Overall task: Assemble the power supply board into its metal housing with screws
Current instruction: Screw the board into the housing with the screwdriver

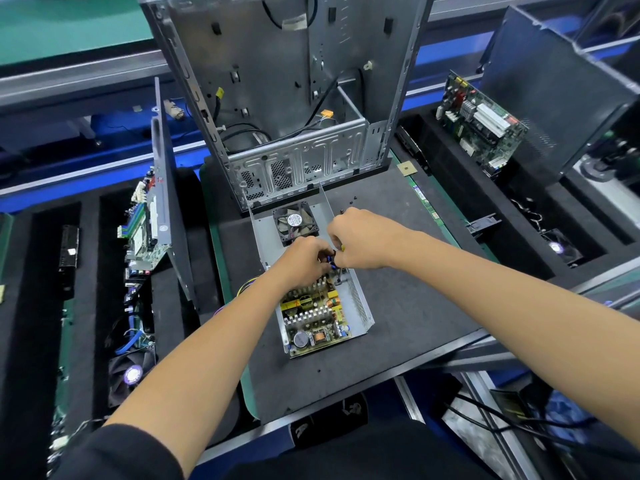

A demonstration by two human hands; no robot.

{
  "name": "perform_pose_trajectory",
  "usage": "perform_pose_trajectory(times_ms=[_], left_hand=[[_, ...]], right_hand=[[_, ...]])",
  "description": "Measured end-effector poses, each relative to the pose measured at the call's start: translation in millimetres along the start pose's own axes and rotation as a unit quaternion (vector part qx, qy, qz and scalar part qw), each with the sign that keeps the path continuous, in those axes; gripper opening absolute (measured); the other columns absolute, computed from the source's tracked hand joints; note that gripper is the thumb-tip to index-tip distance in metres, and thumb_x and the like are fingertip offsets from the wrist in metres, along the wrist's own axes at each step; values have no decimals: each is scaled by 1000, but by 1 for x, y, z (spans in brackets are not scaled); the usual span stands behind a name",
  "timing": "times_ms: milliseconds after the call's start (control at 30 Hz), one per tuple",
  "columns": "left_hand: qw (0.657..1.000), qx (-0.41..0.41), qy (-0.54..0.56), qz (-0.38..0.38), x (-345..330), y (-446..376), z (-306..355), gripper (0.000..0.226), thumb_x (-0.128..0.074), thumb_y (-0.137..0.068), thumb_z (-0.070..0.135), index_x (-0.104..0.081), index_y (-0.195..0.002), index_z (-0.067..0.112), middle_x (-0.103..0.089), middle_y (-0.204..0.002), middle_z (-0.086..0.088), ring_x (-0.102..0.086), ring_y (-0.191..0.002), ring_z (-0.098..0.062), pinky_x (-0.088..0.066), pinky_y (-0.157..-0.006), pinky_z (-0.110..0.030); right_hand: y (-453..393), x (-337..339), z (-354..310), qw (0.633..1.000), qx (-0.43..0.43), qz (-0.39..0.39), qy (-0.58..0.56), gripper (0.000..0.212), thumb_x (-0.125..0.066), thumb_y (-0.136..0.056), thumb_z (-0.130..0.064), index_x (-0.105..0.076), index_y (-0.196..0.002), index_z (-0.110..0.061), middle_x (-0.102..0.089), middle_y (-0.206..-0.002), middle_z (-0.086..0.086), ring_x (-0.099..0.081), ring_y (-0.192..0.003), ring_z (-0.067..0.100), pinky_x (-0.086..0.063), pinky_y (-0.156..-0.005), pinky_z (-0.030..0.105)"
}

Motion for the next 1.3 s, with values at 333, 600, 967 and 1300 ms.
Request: perform_pose_trajectory(times_ms=[333,600,967,1300], left_hand=[[1000,-13,12,1,0,1,2,11,-69,-84,7,-73,-94,9,-71,-96,-7,-61,-89,-24,-49,-81,-37],[1000,-16,12,-3,-1,0,2,11,-70,-85,8,-74,-95,10,-71,-97,-6,-61,-91,-24,-49,-82,-35],[1000,11,4,0,-1,0,-3,5,-62,-84,5,-67,-86,3,-68,-88,-9,-61,-82,-26,-45,-65,-31],[1000,2,19,10,-1,0,-2,18,-69,-86,12,-67,-104,11,-66,-115,-9,-59,-103,-27,-46,-83,-31]], right_hand=[[-1,-3,1,1000,-7,-4,-9,18,-62,-76,-16,-64,-86,-1,-64,-85,17,-60,-69,29,-39,-50,28],[-1,-3,0,1000,-1,-9,1,16,-61,-77,-15,-64,-87,-2,-64,-86,16,-64,-76,31,-40,-50,28],[-5,-5,-17,994,42,-11,101,19,-48,-95,-29,-43,-88,-12,-43,-81,5,-45,-66,24,-32,-54,30],[3,-4,-30,979,71,-26,188,10,-49,-90,-5,-57,-92,-10,-57,-87,11,-50,-68,24,-42,-59,32]])
Point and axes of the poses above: each hand's wrist, its own y-axis away from the middle knuckle, its own x-axis out of the back of the hand, z = x × y, the point moved 9 cm from there along -y, towards the middle knuckle
